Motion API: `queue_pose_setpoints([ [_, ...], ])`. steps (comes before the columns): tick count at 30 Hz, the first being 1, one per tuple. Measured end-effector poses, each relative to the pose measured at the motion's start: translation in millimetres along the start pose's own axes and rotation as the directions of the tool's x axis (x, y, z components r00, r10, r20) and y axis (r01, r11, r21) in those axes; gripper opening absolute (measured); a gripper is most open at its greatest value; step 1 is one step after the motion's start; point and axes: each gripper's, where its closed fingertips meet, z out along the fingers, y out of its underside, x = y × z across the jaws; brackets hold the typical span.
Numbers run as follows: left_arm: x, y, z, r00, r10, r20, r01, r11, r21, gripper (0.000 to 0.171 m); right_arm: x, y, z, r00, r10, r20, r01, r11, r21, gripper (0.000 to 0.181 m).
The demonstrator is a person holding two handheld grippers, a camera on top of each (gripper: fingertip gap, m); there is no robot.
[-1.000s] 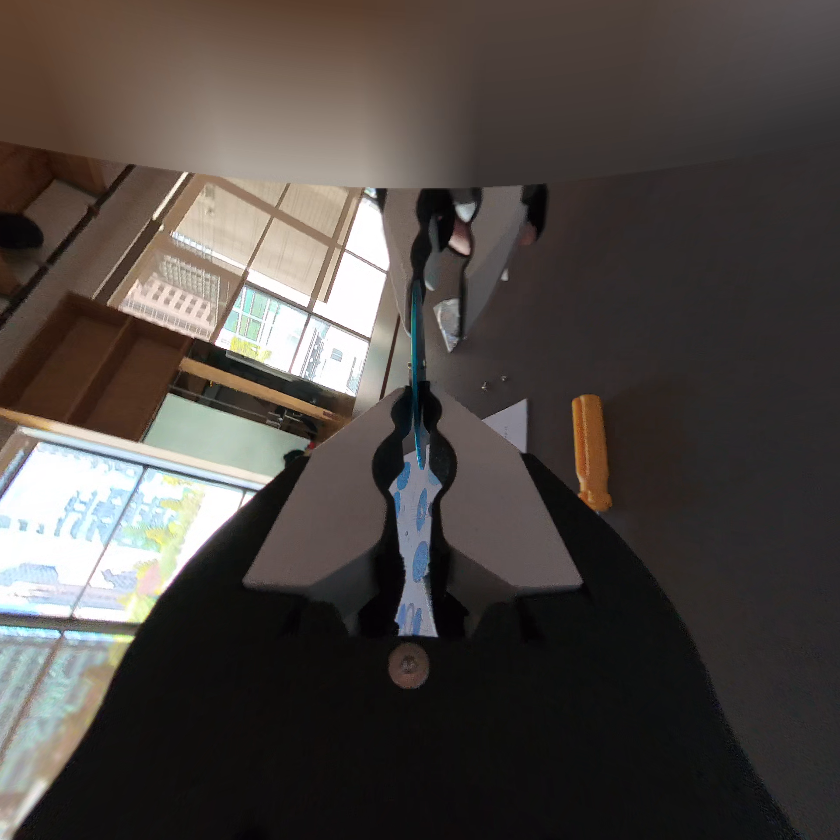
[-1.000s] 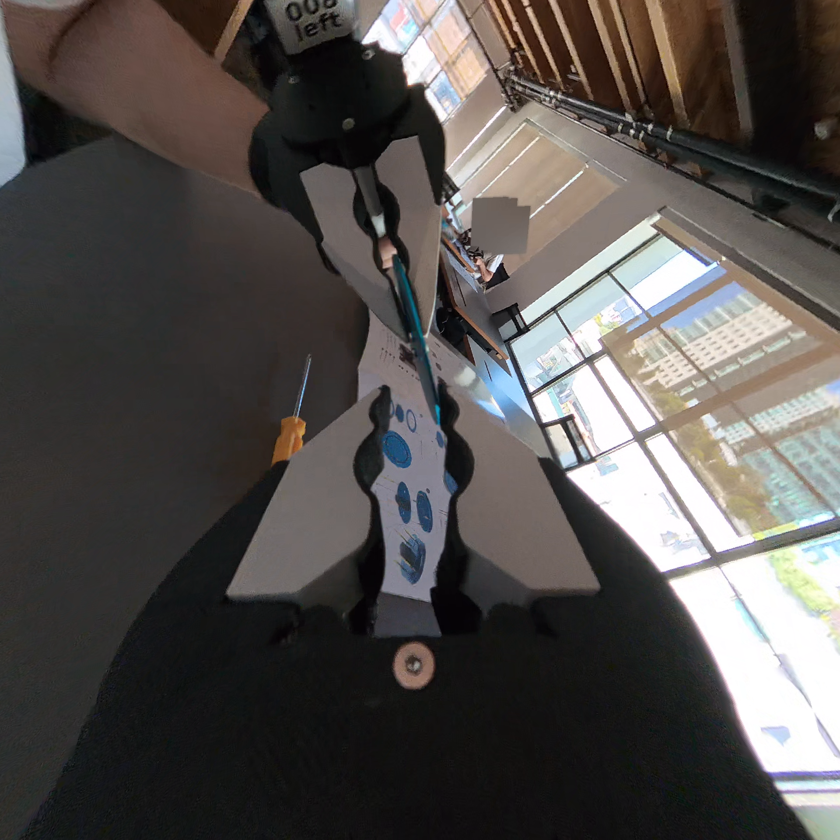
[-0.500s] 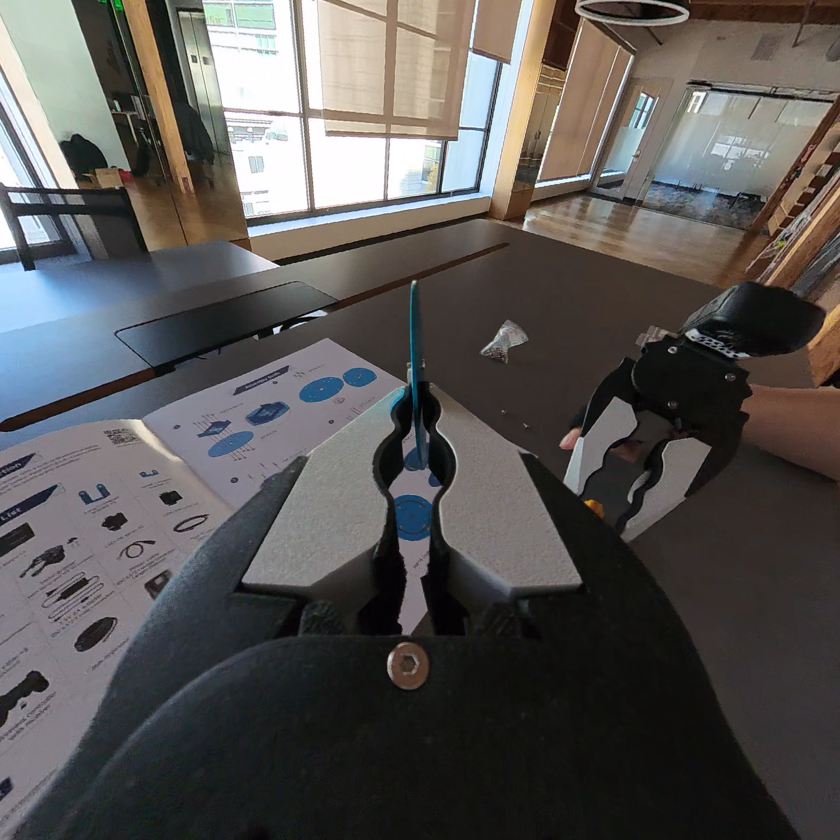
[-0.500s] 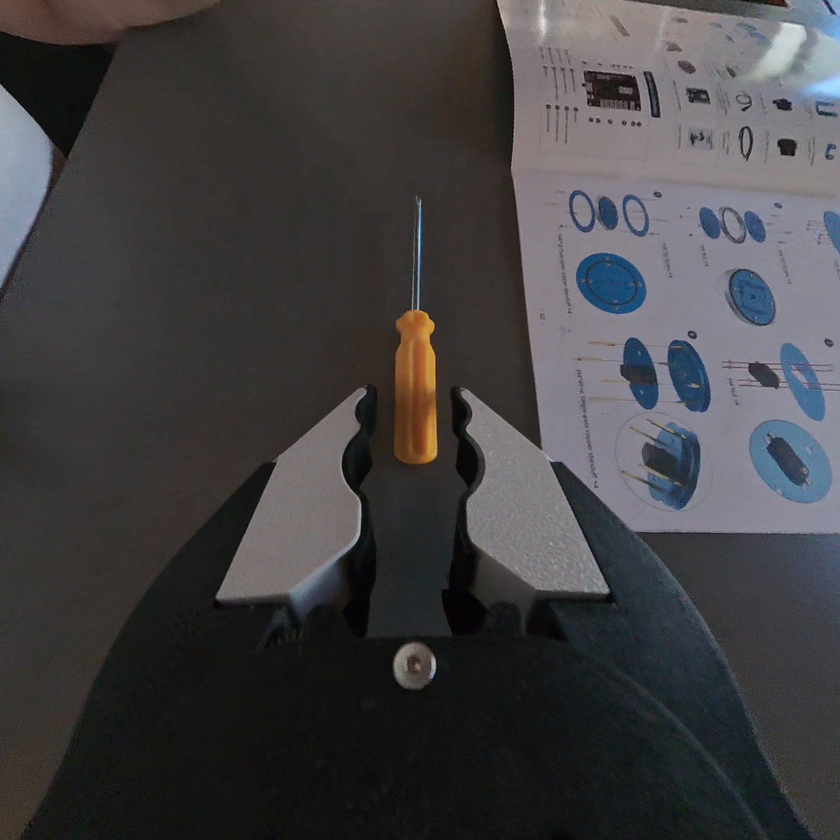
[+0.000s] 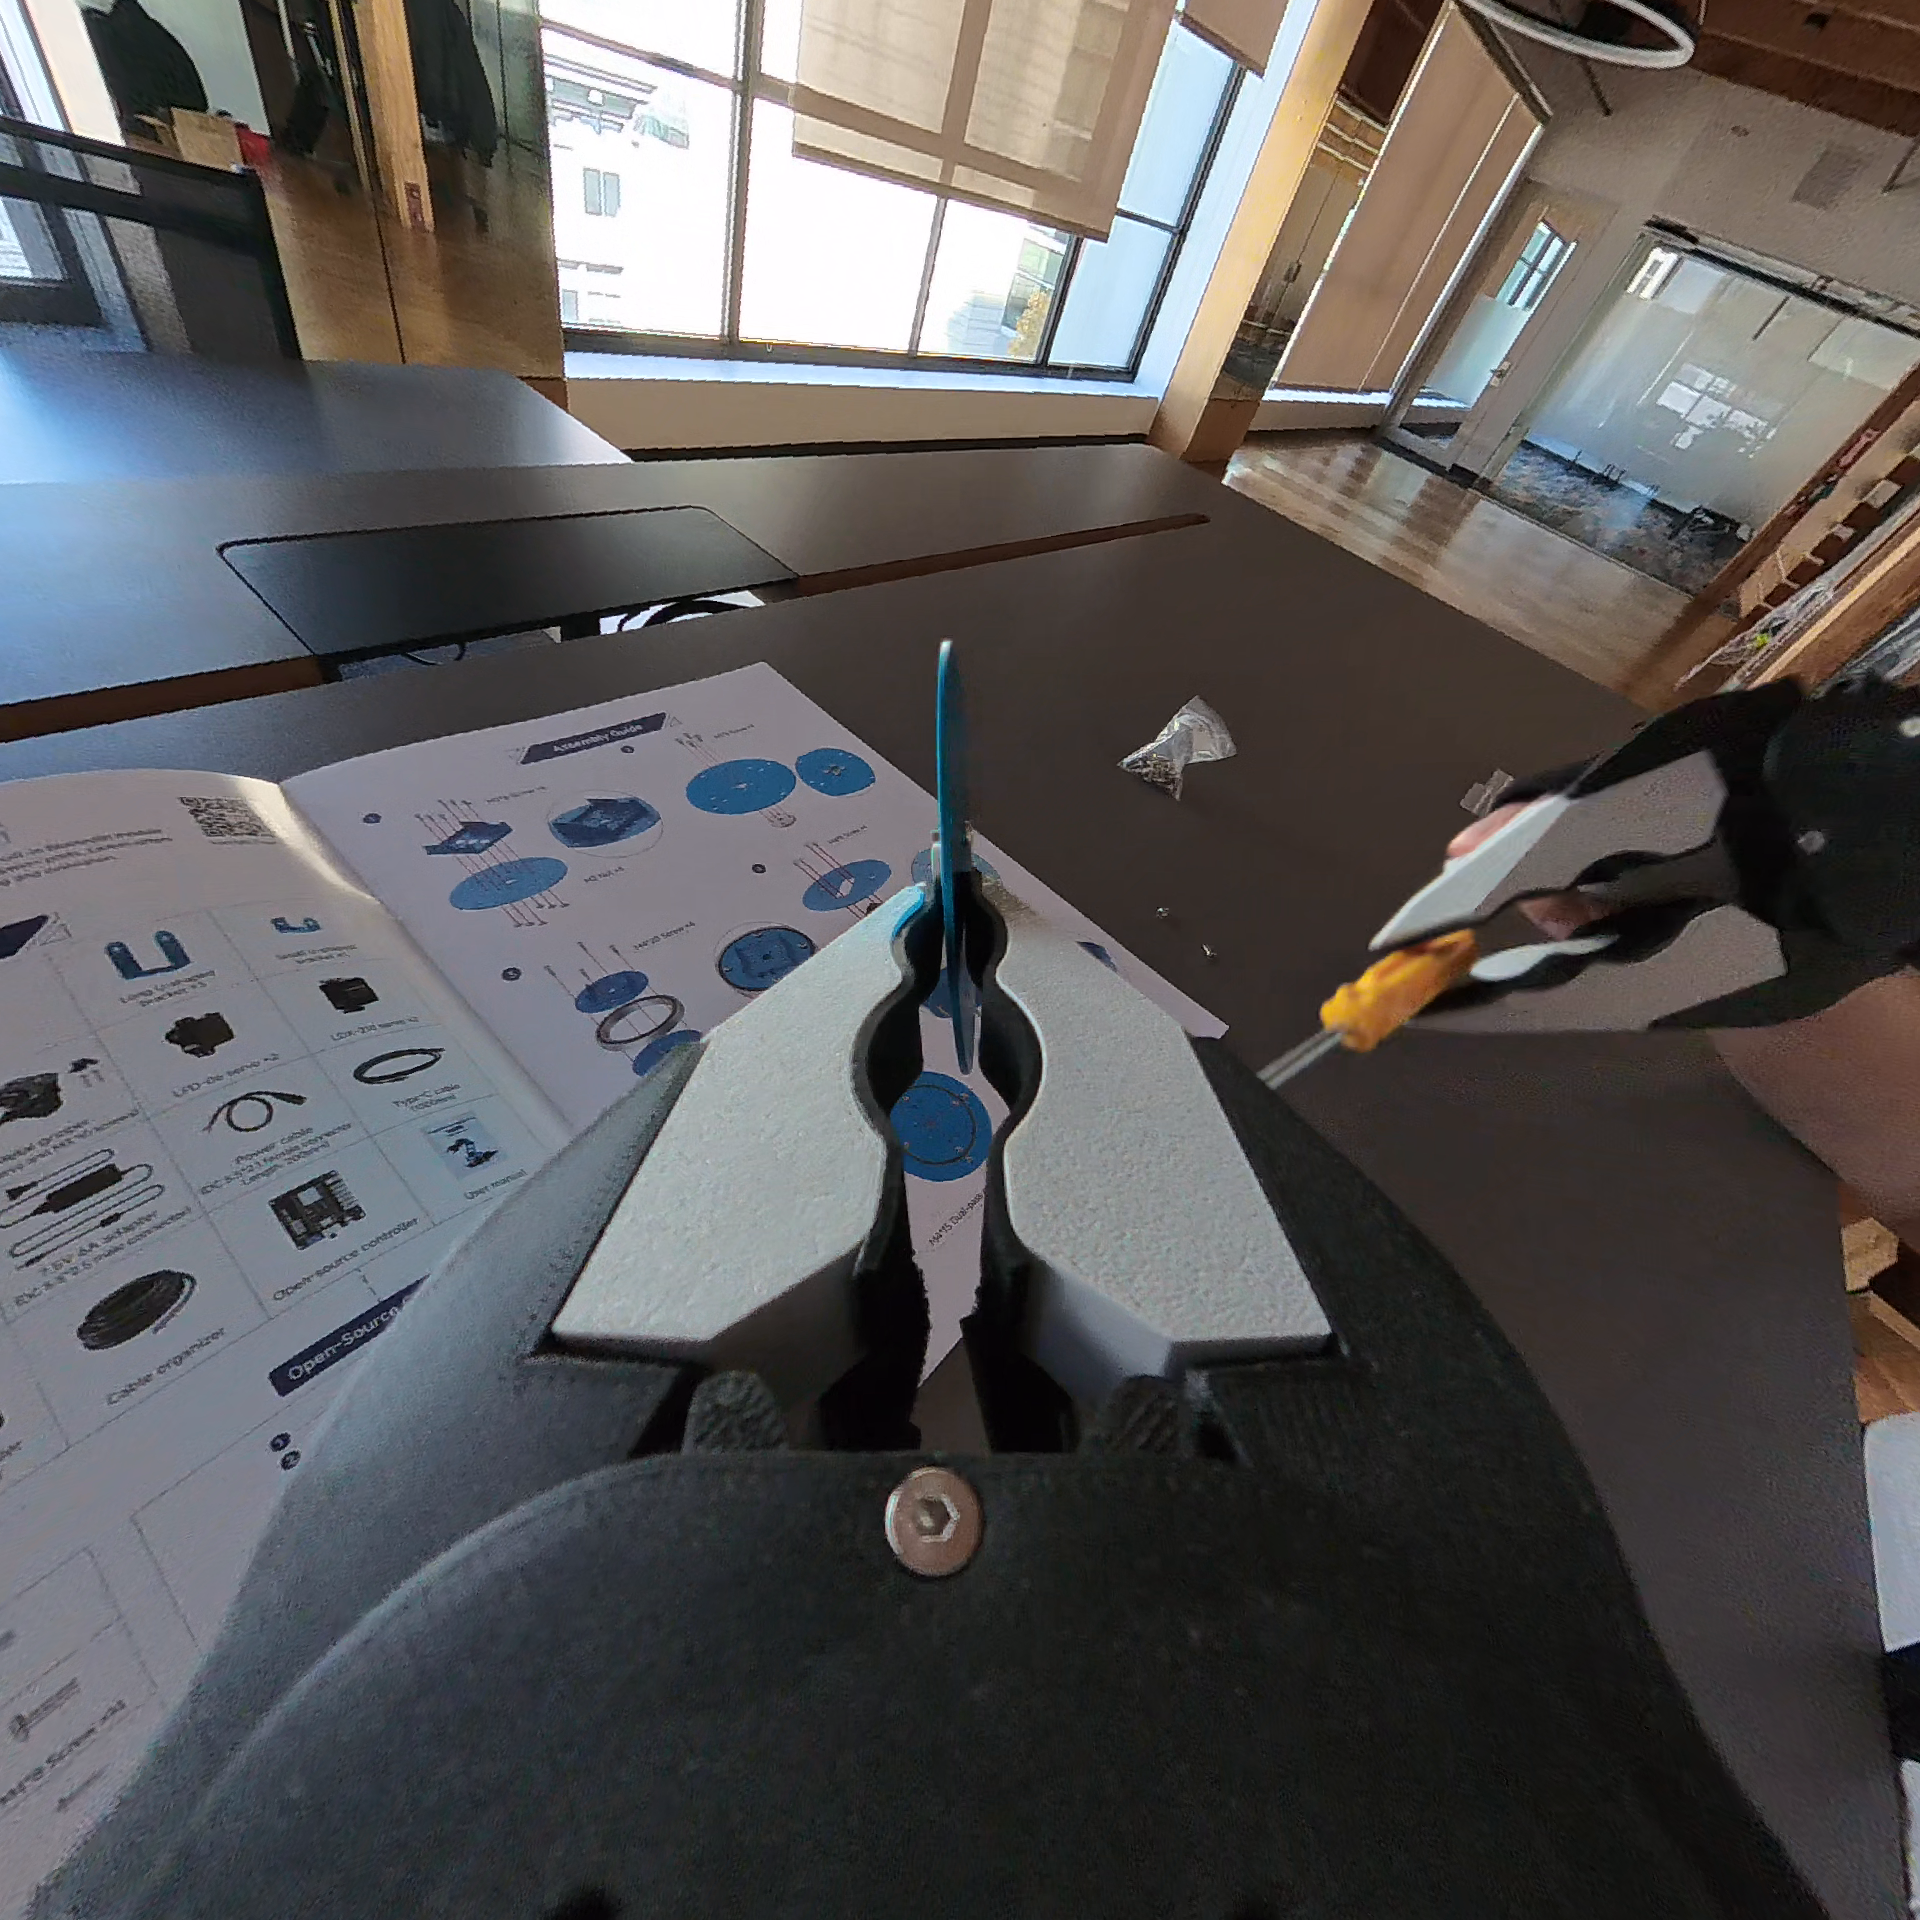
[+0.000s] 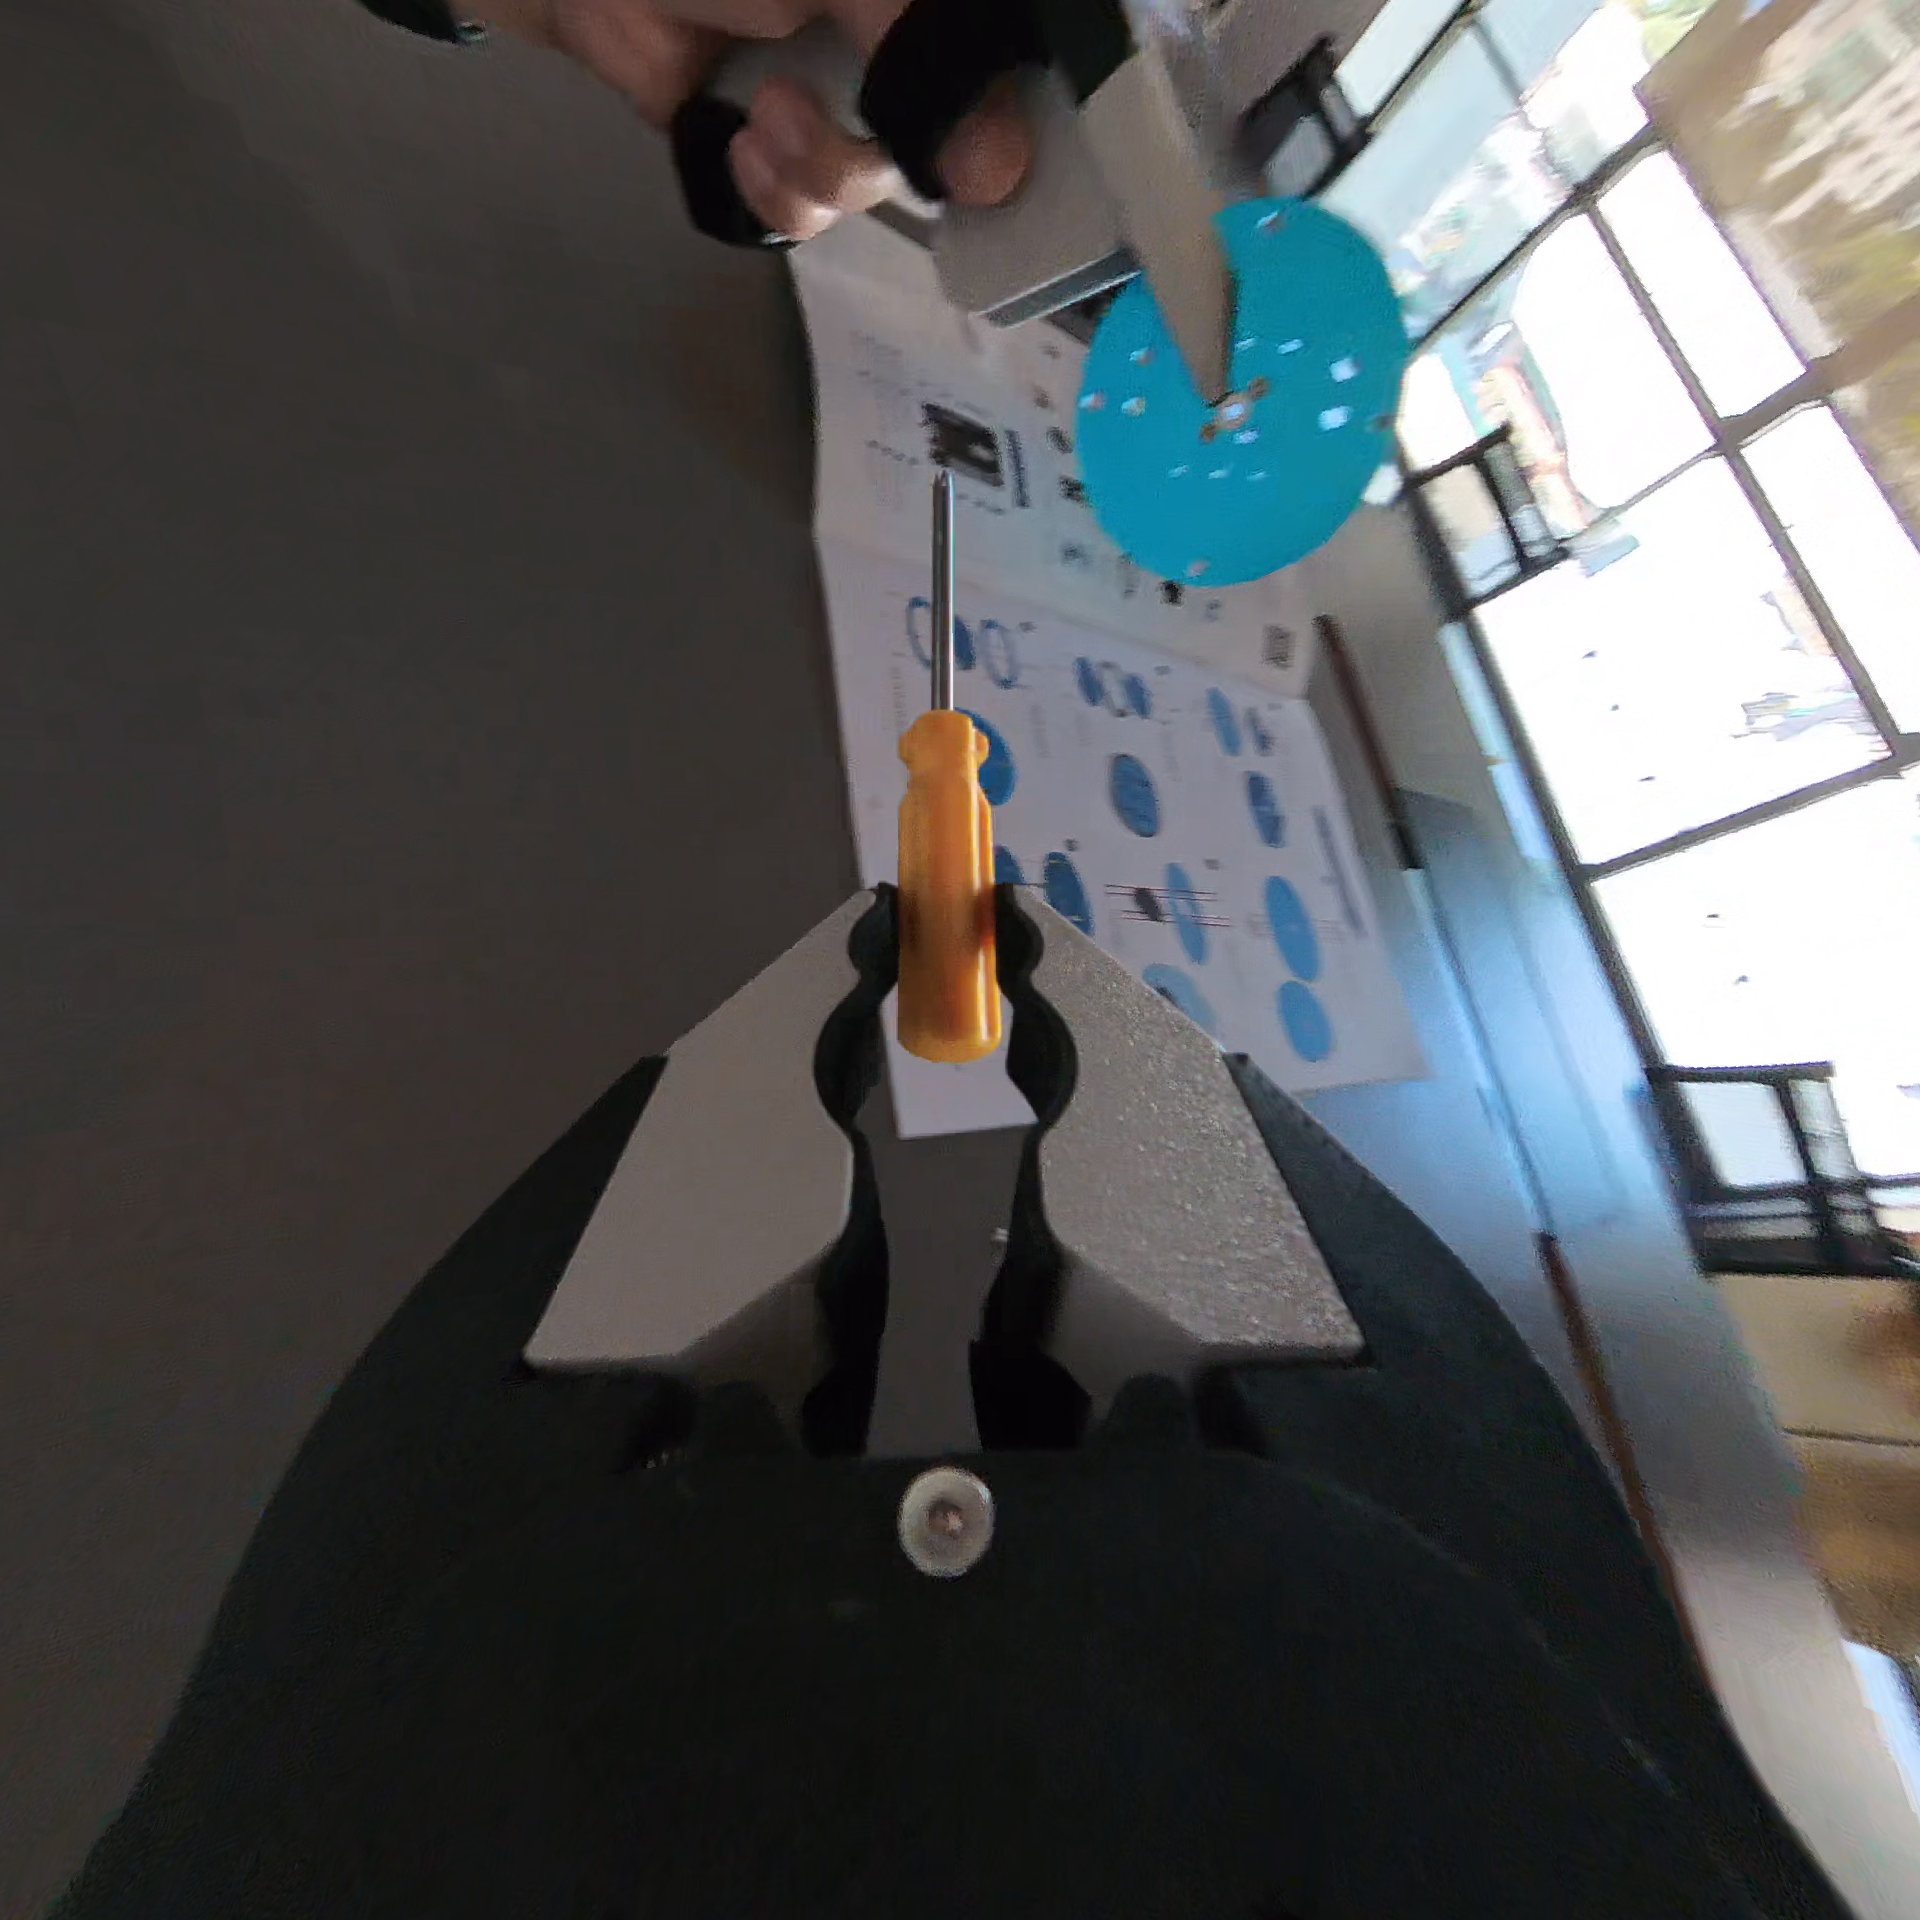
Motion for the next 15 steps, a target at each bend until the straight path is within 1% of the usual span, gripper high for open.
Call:
queue_pose_setpoints([
  [1, 0, 1, 1, 1.000, 0.000, 0.005, 0.000, 1.000, -0.008, 0.002, 13, -5, -8, 0.997, -0.017, -0.081, 0.017, 1.000, 0.005, 0.016],
  [3, 0, 6, 4, 0.999, 0.017, 0.030, -0.016, 0.999, -0.032, 0.002, 28, -14, -18, 0.981, -0.027, -0.195, 0.030, 0.999, 0.015, 0.016],
  [6, 1, 18, 12, 0.995, 0.070, 0.077, -0.063, 0.994, -0.088, 0.002, 33, -12, -17, 0.947, -0.122, -0.297, 0.107, 0.992, -0.066, 0.016],
  [8, 4, 25, 16, 0.991, 0.098, 0.095, -0.087, 0.989, -0.117, 0.002, 35, -5, -13, 0.924, -0.187, -0.333, 0.146, 0.979, -0.144, 0.016],
  [11, 7, 31, 20, 0.984, 0.137, 0.114, -0.119, 0.982, -0.148, 0.002, 37, 3, -9, 0.904, -0.227, -0.361, 0.164, 0.967, -0.197, 0.016],
  [15, 11, 35, 23, 0.986, 0.127, 0.107, -0.109, 0.980, -0.164, 0.002, 39, 8, -6, 0.887, -0.281, -0.368, 0.198, 0.949, -0.247, 0.016],
])
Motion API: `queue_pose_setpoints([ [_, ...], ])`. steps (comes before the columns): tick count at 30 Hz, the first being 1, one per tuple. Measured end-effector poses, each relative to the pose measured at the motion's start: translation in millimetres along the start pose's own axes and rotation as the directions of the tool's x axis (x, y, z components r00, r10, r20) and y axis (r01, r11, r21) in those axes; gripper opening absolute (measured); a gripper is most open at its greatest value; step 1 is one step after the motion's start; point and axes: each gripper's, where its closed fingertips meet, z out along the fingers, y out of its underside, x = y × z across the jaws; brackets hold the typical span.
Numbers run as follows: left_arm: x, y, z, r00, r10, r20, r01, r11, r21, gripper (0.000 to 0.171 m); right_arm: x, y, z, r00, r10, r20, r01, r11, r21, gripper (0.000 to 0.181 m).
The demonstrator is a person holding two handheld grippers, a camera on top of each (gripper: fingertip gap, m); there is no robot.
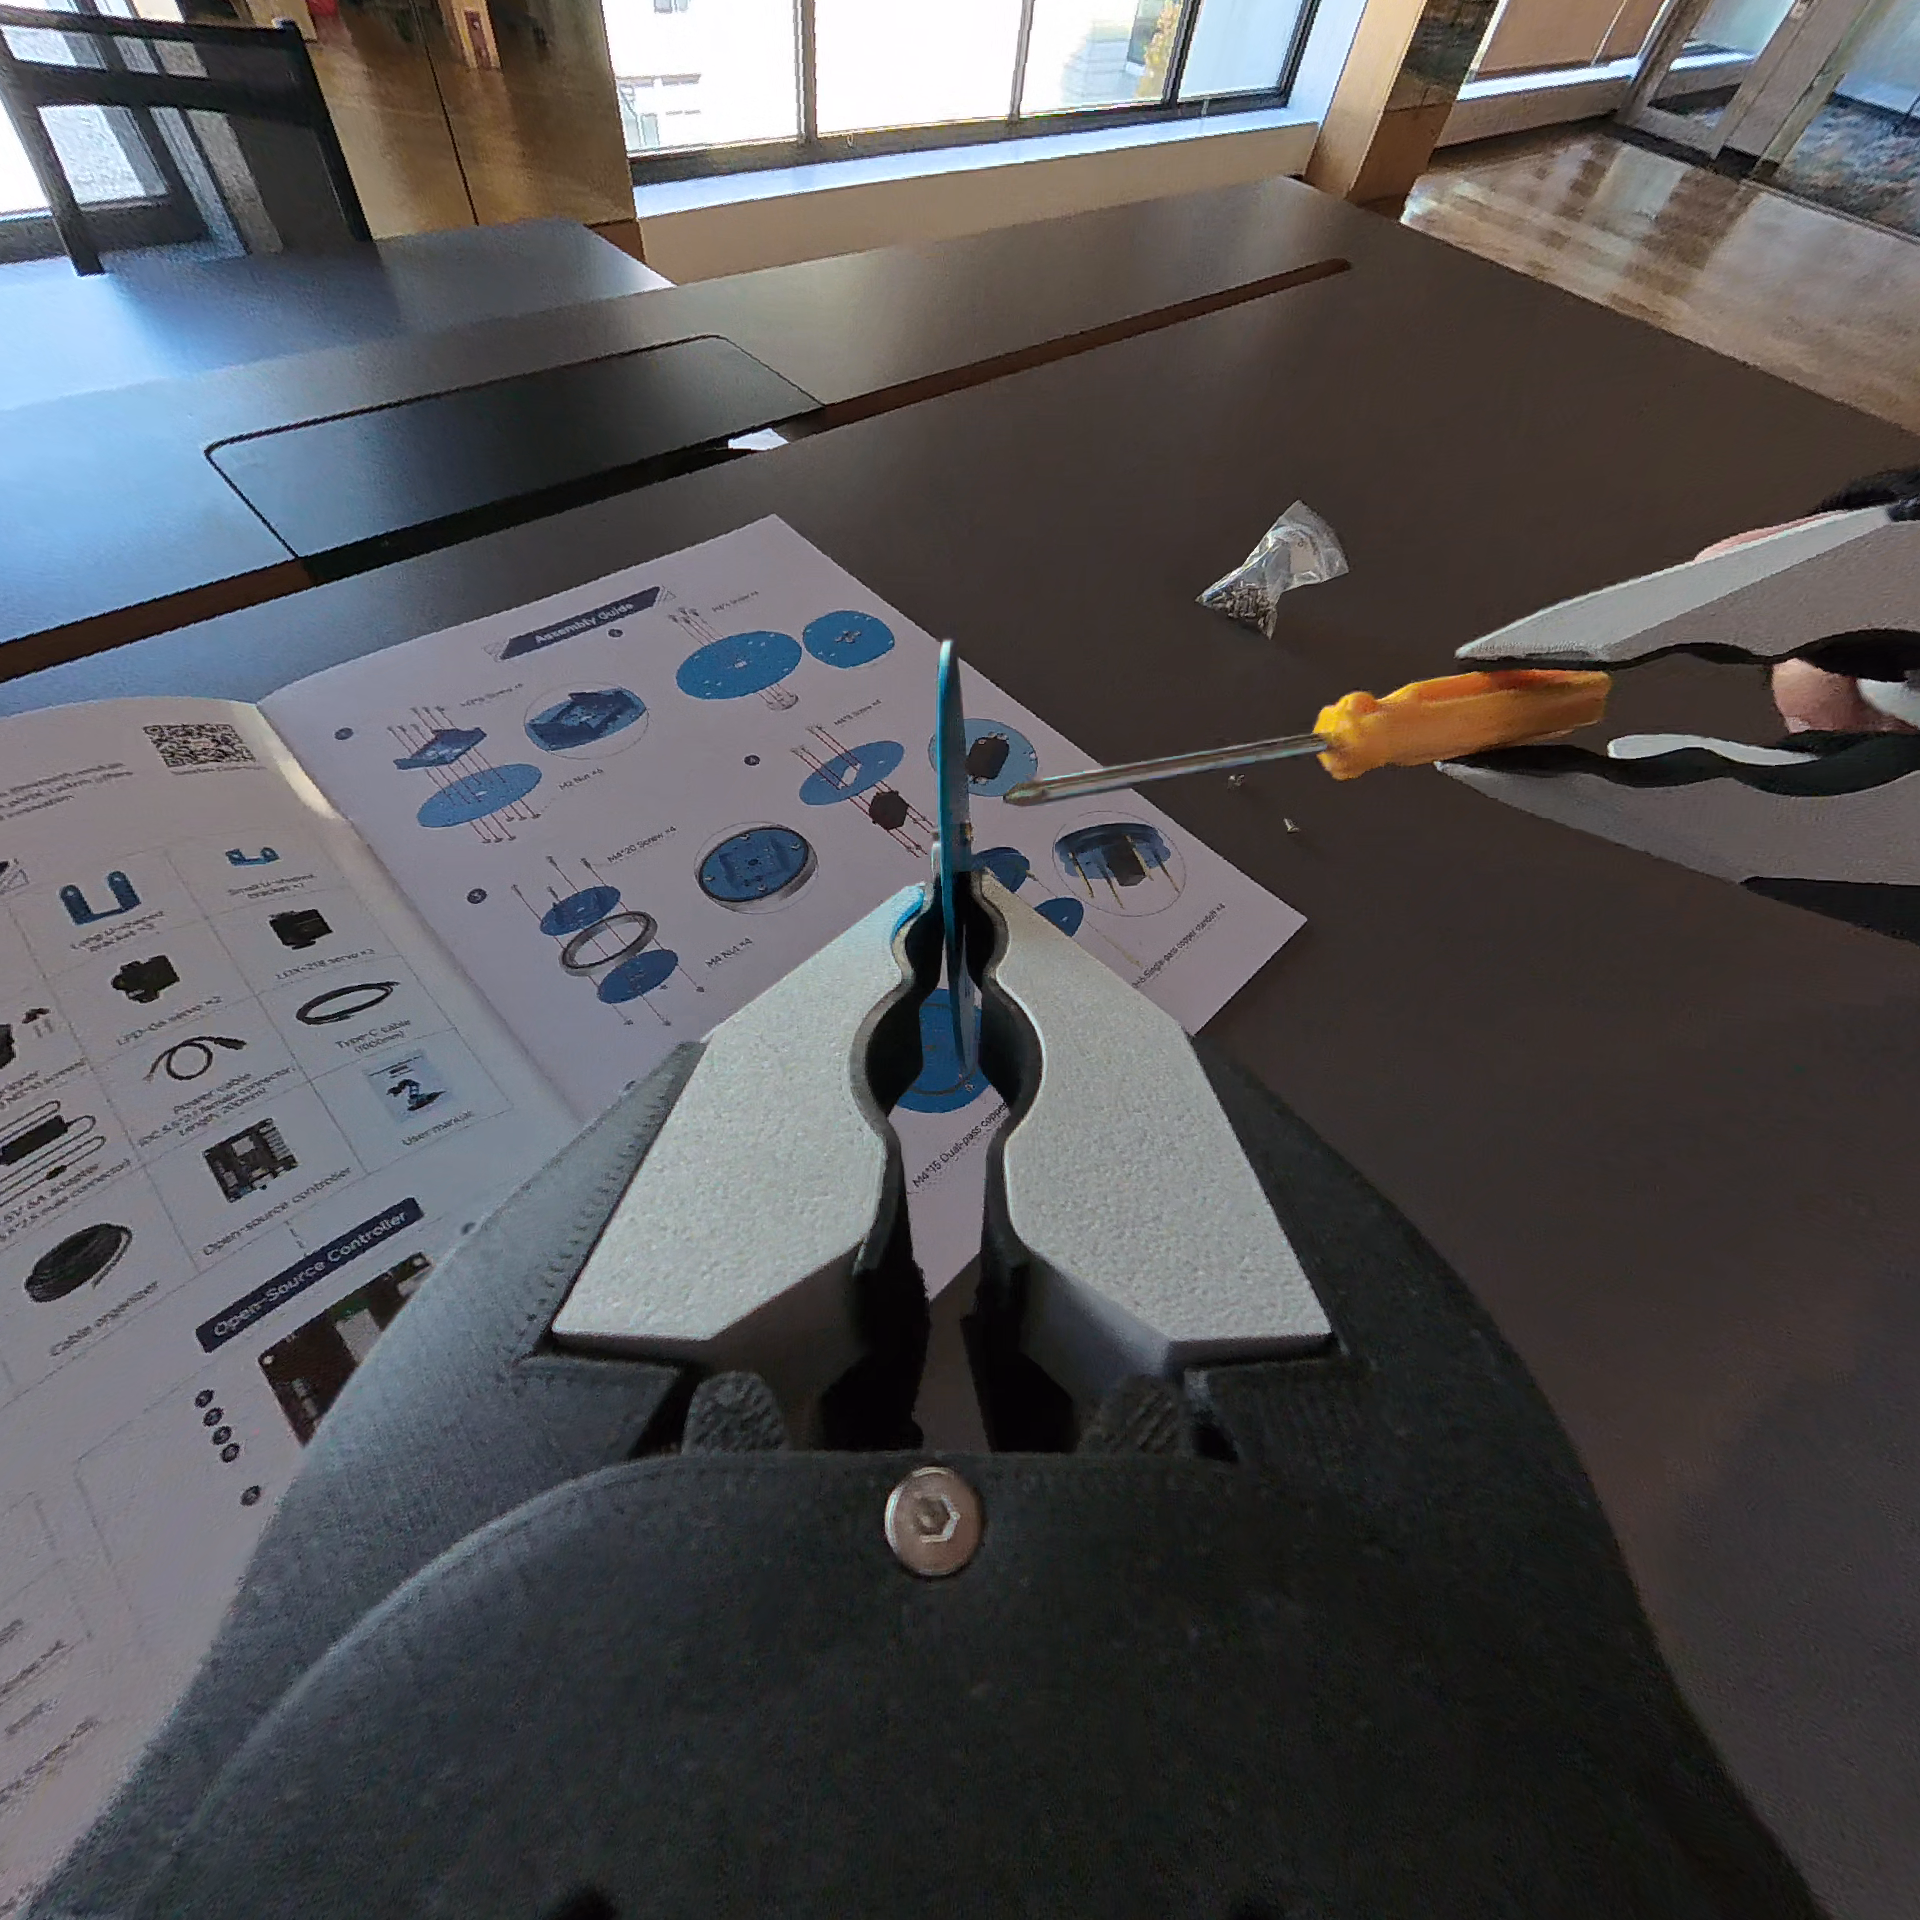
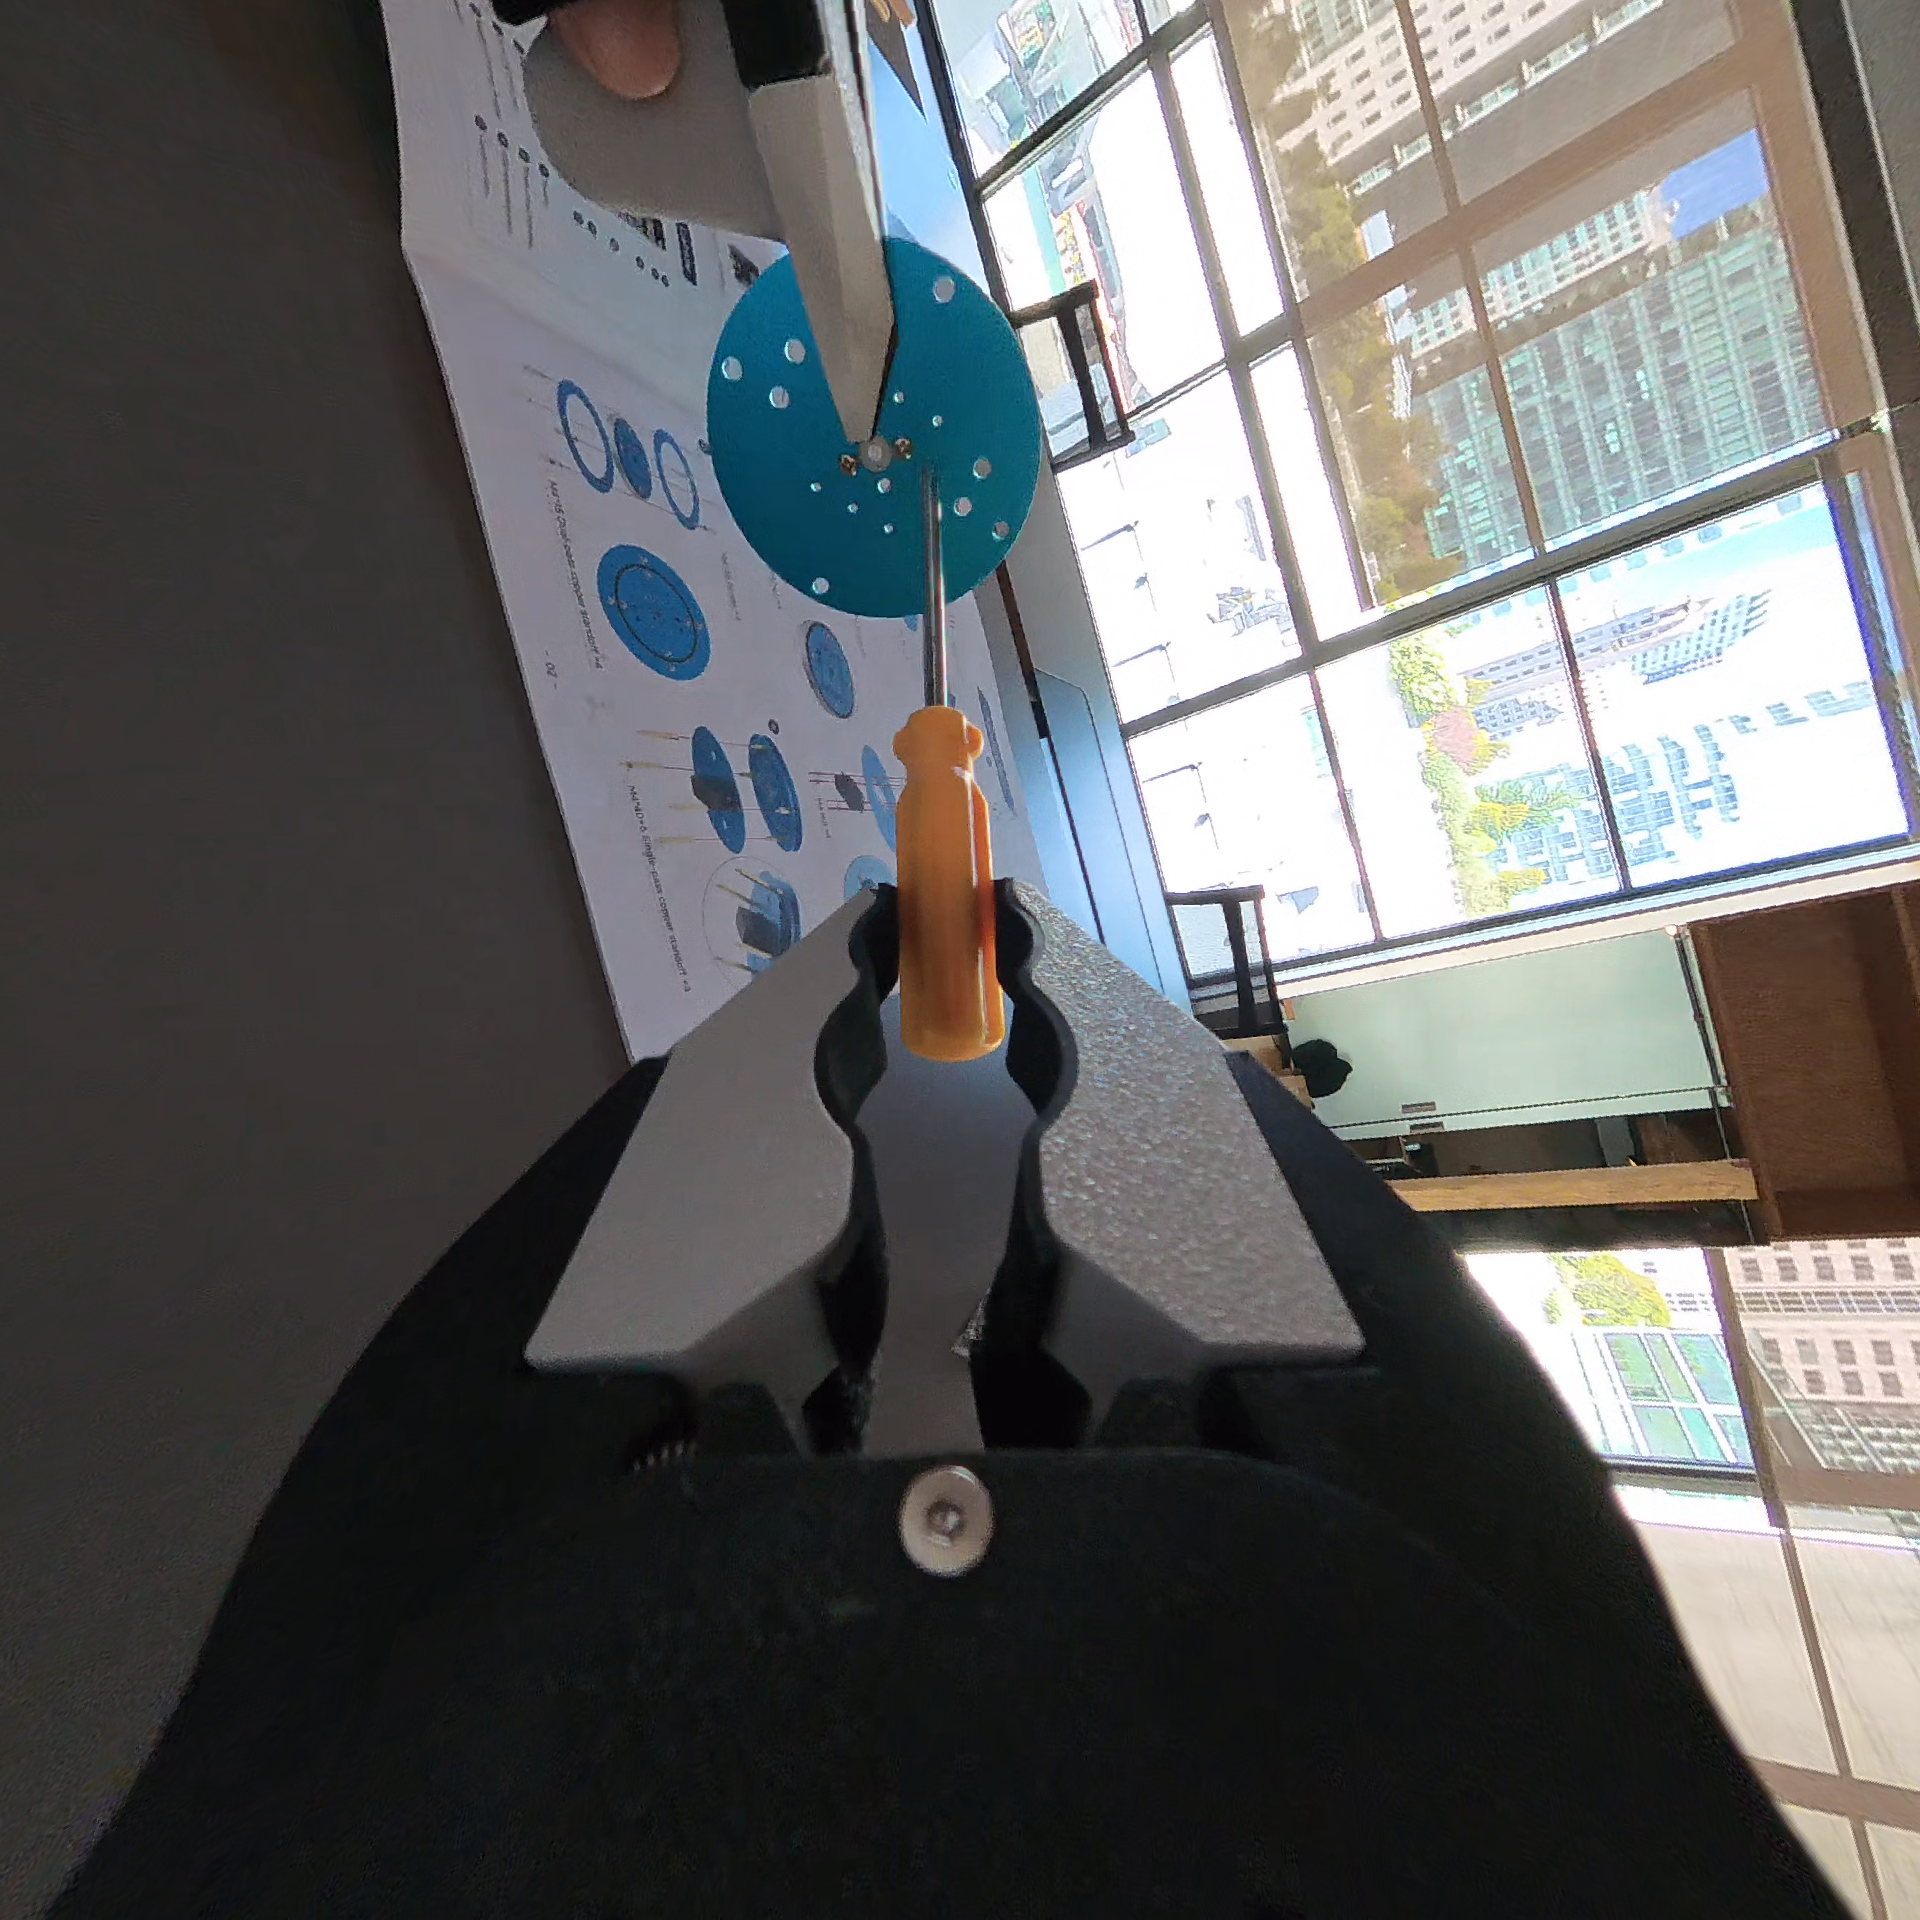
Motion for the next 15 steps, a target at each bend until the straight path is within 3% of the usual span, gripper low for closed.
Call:
queue_pose_setpoints([
  [15, 3.6, 2.5, 2.2, 1.000, -0.004, -0.011, 0.003, 1.000, -0.016, 0.002, -3.8, 0.0, 2.8, 0.999, -0.048, -0.001, 0.048, 0.999, -0.018, 0.017],
])
